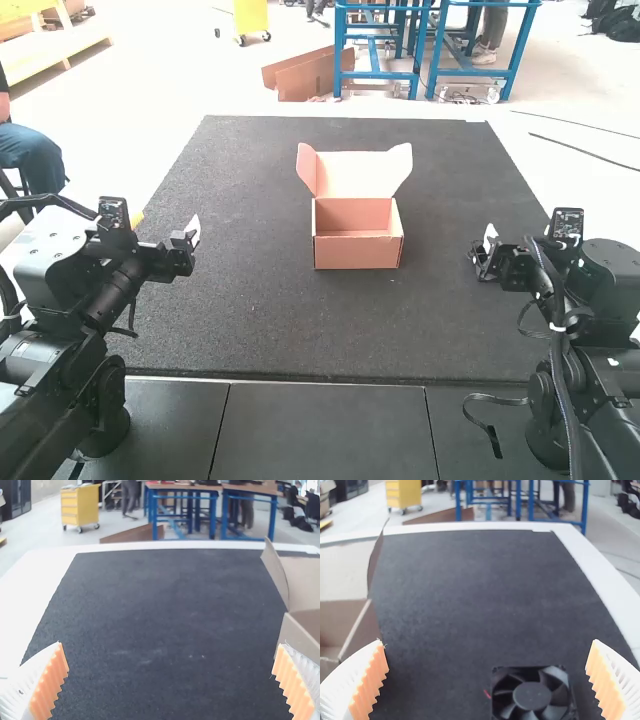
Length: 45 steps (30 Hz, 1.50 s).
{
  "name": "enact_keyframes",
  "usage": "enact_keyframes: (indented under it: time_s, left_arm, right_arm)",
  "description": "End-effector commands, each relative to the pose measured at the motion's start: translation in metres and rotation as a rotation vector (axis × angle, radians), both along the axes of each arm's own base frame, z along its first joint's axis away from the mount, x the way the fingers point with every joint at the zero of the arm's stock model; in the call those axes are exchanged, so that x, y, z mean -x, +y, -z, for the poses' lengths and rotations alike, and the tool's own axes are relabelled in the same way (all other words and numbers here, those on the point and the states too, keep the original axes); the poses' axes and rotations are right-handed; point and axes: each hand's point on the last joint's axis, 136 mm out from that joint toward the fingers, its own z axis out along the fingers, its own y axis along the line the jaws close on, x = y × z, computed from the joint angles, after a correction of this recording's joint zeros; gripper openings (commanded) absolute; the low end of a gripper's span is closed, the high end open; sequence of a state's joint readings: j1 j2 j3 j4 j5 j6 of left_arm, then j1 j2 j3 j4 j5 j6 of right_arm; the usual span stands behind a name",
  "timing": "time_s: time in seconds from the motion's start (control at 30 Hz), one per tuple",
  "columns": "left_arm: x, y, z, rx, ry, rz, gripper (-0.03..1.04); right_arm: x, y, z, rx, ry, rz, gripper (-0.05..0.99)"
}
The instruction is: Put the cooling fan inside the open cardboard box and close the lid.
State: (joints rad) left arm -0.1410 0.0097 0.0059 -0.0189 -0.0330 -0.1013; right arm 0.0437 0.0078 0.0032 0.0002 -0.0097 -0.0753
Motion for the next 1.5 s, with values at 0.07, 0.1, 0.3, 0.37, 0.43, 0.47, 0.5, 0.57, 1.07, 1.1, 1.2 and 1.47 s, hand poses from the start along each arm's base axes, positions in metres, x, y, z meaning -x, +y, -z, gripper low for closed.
enact_keyframes:
  time_s: [0.07,0.1,0.3,0.37,0.43,0.47,0.5,0.57,1.07,1.1,1.2,1.47]
  left_arm:
    - [0.0,0.002,-0.001,-0.011,-0.013,-0.005,0.97]
    - [0.0,0.002,-0.001,-0.011,-0.013,-0.005,0.97]
    - [0.0,0.002,-0.002,-0.01,-0.018,-0.005,0.97]
    - [0.0,0.002,-0.002,-0.01,-0.018,-0.005,0.97]
    - [0.0,0.002,-0.002,-0.01,-0.018,-0.005,0.97]
    - [0.0,0.002,-0.002,-0.01,-0.018,-0.005,0.97]
    - [0.0,0.001,-0.004,-0.009,-0.025,-0.004,0.97]
    - [0.0,0.001,-0.007,-0.004,-0.037,-0.004,0.97]
    - [0.007,0.003,-0.063,0.028,-0.242,-0.009,0.97]
    - [0.008,0.003,-0.067,0.029,-0.246,-0.009,0.97]
    - [0.009,0.003,-0.077,0.031,-0.255,-0.009,0.97]
    - [-0.007,0.002,-0.097,0.022,-0.192,-0.016,0.97]
  right_arm:
    - [0.0,-0.003,0.001,-0.006,-0.003,0.014,0.91]
    - [0.0,-0.003,0.001,-0.006,-0.003,0.014,0.91]
    - [0.0,-0.003,0.0,-0.012,-0.005,0.016,0.91]
    - [0.0,-0.003,0.0,-0.014,-0.005,0.016,0.91]
    - [0.0,-0.003,-0.001,-0.015,-0.008,0.015,0.91]
    - [0.0,-0.003,-0.001,-0.018,-0.008,0.017,0.91]
    - [0.0,-0.003,-0.002,-0.018,-0.01,0.017,0.91]
    - [0.0,-0.003,-0.006,-0.028,-0.029,0.017,0.91]
    - [0.007,-0.012,-0.082,-0.053,-0.318,0.059,0.91]
    - [0.007,-0.012,-0.085,-0.051,-0.322,0.06,0.91]
    - [0.007,-0.012,-0.093,-0.053,-0.324,0.06,0.91]
    - [-0.013,-0.019,-0.117,-0.046,-0.222,0.105,0.91]
